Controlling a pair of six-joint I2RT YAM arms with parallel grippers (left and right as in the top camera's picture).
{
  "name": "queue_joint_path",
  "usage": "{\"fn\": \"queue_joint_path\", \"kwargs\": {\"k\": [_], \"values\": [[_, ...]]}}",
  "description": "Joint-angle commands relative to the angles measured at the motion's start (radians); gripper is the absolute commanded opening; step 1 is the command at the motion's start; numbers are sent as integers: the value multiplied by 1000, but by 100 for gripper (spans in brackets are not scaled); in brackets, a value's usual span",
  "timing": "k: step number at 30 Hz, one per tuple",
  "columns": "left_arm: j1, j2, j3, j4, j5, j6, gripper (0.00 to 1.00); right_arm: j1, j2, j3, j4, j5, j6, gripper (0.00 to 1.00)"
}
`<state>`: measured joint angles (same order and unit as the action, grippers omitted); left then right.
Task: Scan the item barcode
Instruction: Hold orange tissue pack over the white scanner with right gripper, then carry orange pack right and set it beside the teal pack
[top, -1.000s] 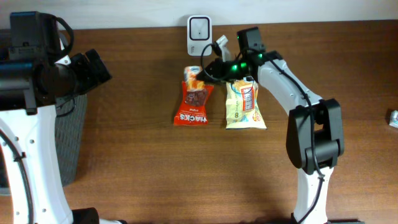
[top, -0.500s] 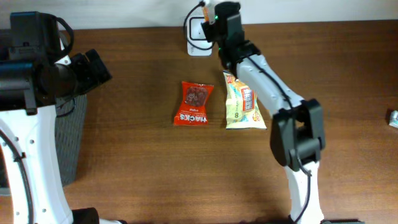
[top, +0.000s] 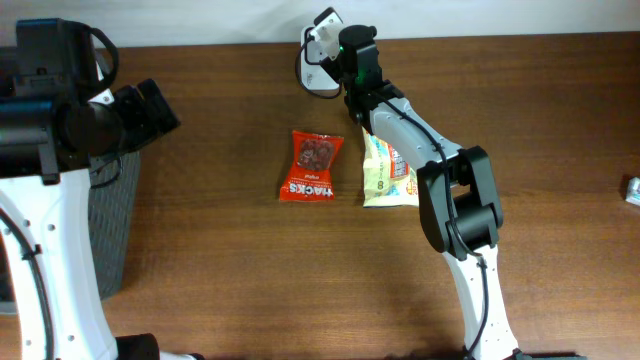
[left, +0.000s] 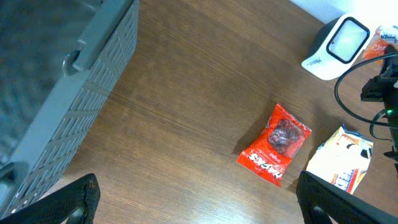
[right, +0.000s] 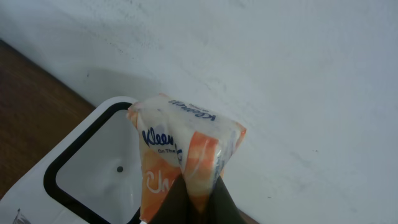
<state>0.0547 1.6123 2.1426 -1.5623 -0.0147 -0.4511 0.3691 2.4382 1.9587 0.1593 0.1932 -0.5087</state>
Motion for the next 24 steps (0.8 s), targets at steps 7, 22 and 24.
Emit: {"fn": "queue_joint_path", "kwargs": {"k": [7,22,24], "values": [[2,-2,-2,2,0,-8,99,67,-3,11,6,-22,-334,4],[2,-2,-2,2,0,-8,99,-47,-143,11,-8,296,216,4],[2,-2,-2,2,0,-8,99,-110,-204,11,-117,312,364,4]]}}
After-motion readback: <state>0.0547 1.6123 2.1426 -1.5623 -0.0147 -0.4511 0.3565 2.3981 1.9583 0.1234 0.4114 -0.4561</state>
